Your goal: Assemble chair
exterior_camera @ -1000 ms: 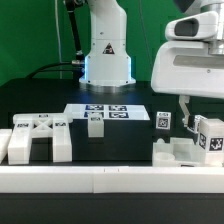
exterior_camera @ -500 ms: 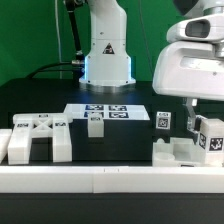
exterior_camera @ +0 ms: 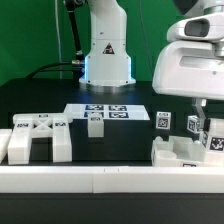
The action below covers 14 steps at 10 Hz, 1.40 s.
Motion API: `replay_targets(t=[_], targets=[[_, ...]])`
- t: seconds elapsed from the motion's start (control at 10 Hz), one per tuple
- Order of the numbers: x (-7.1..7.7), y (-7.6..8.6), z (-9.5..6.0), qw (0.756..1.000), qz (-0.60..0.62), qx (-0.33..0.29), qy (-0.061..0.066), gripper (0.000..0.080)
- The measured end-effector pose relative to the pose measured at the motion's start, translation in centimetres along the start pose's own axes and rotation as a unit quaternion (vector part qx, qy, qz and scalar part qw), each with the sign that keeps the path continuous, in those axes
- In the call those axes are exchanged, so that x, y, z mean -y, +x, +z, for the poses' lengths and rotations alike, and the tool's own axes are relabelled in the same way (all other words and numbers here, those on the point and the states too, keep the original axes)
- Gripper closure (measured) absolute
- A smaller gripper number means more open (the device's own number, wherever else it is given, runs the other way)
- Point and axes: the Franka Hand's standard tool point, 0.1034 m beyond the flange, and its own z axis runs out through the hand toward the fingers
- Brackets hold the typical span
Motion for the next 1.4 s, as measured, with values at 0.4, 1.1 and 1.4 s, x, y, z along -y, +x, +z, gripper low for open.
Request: replay_targets(t=[0.4,1.1,1.4], targets=[[-0.8,0.2,0.0,0.989,0.146,-0.001,-0.003,0.0505],[-1.1,0.4,-2.3,0.992,0.129,-0.006,0.009,0.0163],[-3.5,-1.0,-3.3,0.993,0.115,0.002,0.009,0.0152]])
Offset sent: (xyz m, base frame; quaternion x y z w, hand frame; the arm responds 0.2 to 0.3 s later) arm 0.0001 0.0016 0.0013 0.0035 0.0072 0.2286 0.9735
